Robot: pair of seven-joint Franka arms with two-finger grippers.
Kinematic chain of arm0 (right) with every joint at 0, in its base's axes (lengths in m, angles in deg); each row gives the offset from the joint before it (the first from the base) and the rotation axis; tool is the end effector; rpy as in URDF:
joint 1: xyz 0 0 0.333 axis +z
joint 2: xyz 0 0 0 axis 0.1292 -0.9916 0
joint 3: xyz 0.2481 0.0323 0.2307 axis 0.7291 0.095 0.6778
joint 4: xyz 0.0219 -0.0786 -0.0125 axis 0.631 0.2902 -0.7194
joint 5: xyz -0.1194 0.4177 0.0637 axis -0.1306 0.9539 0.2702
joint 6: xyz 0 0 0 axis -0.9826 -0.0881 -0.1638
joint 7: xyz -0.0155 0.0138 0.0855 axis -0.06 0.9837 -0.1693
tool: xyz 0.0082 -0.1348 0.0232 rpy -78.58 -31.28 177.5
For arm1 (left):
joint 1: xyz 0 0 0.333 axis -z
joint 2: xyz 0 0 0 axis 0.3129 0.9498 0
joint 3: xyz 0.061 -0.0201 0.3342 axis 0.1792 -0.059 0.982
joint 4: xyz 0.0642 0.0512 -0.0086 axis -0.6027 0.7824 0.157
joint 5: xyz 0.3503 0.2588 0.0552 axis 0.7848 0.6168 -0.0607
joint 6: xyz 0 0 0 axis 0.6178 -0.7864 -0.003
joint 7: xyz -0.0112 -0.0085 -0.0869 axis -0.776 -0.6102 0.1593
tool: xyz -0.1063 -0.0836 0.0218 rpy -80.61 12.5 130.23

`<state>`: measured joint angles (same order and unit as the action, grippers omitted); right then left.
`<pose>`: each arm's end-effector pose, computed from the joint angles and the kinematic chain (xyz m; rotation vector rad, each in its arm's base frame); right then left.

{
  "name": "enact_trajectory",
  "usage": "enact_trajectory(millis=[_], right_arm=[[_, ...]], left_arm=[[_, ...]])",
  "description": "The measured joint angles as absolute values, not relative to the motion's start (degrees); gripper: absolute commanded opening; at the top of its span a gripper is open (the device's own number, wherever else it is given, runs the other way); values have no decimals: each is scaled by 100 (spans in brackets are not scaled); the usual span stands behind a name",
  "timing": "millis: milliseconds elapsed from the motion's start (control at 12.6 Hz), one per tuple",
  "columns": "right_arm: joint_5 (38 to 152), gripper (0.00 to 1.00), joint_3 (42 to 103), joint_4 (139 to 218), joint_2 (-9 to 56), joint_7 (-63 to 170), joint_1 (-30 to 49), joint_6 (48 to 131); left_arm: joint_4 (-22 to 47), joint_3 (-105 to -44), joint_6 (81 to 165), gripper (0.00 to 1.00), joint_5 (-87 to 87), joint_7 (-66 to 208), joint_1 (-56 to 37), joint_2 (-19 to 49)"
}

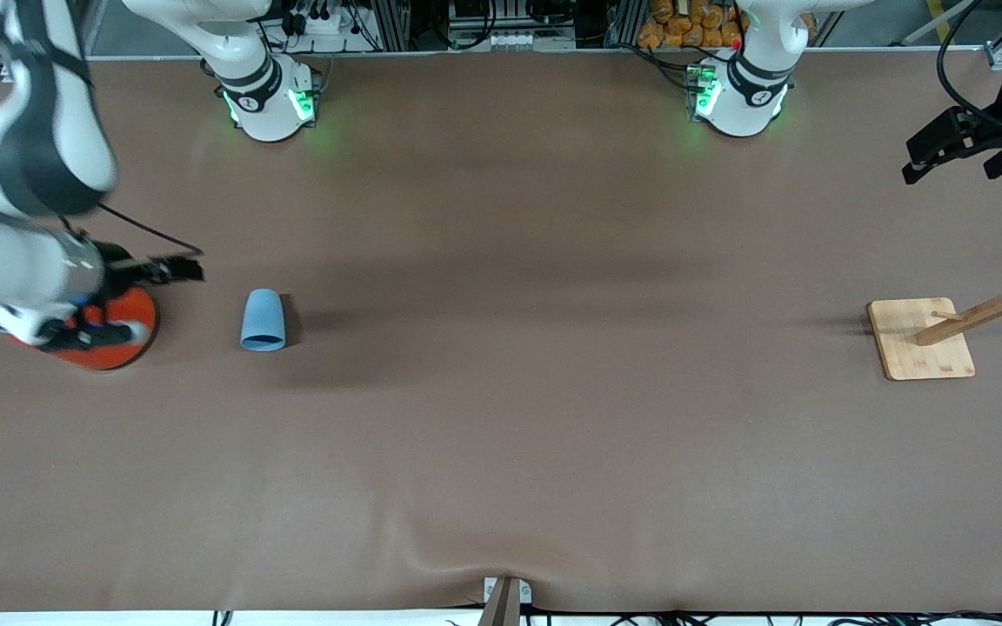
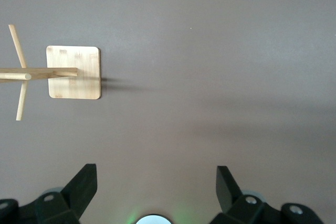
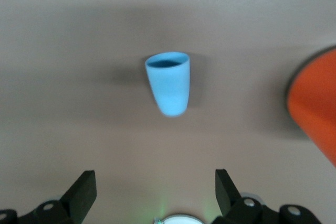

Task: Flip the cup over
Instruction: 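Reach the right gripper to the blue cup beside the red can and grasp it, then lift the blue cup with the right gripper and carry it toward the table middle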

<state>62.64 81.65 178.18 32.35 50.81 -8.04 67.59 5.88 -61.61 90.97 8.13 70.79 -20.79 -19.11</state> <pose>0.6307 0.0405 0.3866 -3.0029 -0.1073 0.5323 0.5433 -0.0317 0.6638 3.1400 0.0996 0.0044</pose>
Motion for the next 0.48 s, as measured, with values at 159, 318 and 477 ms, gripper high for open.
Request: enact_trajectory(millis=[159,318,477], right_arm=[[6268,100,8171,18697,3212,5107,-747,7740],[6273,100,8194,19292,3196,5134,-671,8416],[6280,100,8205,19725,3148,5143,-412,8927]], left_arm=[[588,-6171,9093,100,813,7079,-2079,-1911],[588,-6176,9092,100,813,7079,-2079,-1909],[587,-6178,9092,100,813,7079,-2079,-1909]])
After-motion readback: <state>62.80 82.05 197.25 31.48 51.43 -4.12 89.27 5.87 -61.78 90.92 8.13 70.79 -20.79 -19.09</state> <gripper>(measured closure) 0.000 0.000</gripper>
